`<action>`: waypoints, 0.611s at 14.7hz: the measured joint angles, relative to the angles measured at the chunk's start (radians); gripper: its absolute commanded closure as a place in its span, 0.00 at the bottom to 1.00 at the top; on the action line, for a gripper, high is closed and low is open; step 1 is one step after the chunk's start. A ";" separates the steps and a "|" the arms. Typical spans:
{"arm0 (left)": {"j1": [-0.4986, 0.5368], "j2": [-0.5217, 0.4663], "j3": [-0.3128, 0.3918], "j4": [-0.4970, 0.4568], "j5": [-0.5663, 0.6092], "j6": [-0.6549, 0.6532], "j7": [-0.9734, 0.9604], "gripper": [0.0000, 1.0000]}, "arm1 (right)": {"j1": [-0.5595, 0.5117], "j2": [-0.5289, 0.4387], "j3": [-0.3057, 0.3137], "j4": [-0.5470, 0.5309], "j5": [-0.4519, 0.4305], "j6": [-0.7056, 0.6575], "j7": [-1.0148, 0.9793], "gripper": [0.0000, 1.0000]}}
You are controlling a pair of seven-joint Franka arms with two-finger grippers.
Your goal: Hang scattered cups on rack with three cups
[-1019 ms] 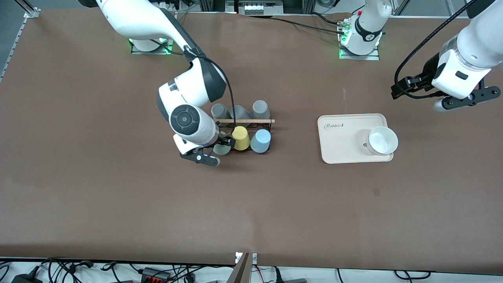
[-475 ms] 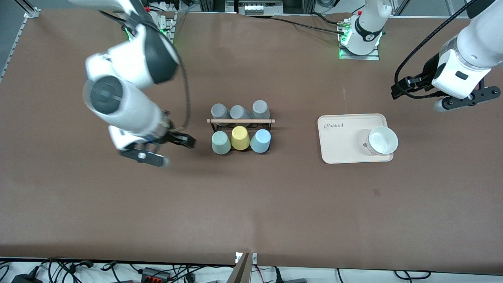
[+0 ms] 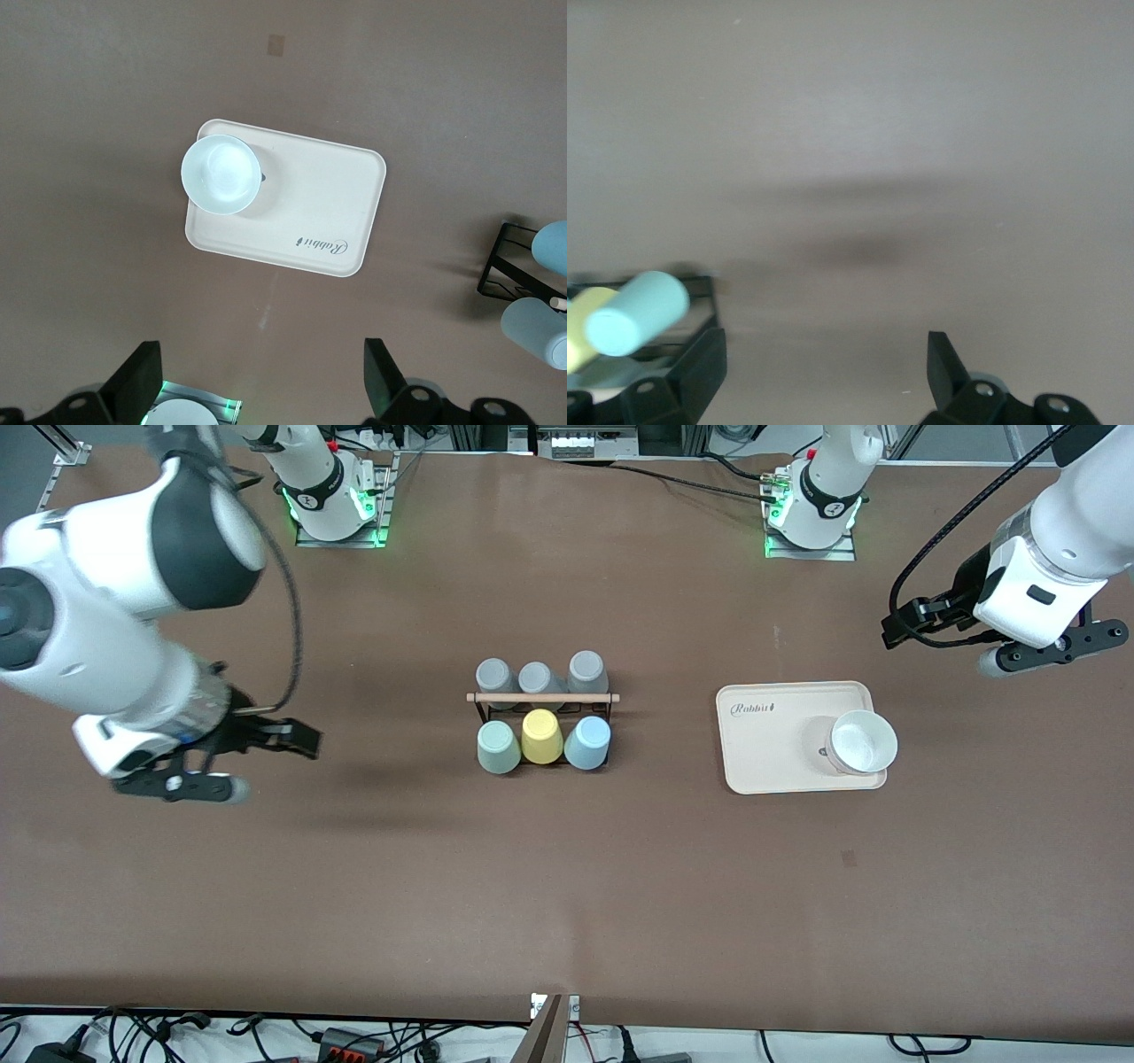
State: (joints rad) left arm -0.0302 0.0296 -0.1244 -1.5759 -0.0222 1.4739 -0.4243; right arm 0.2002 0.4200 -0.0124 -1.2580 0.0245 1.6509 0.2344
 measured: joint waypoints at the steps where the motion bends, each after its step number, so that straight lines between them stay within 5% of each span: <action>1: 0.000 0.000 0.000 0.000 0.000 0.000 0.000 0.00 | -0.024 -0.005 -0.009 0.000 -0.009 0.012 -0.038 0.00; 9: 0.000 0.000 0.000 0.000 0.000 0.000 0.000 0.00 | -0.206 -0.052 -0.026 -0.004 -0.015 0.050 -0.220 0.00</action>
State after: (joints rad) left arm -0.0301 0.0296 -0.1244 -1.5758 -0.0222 1.4738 -0.4243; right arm -0.0059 0.3684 -0.0380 -1.2618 0.0100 1.7013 0.0145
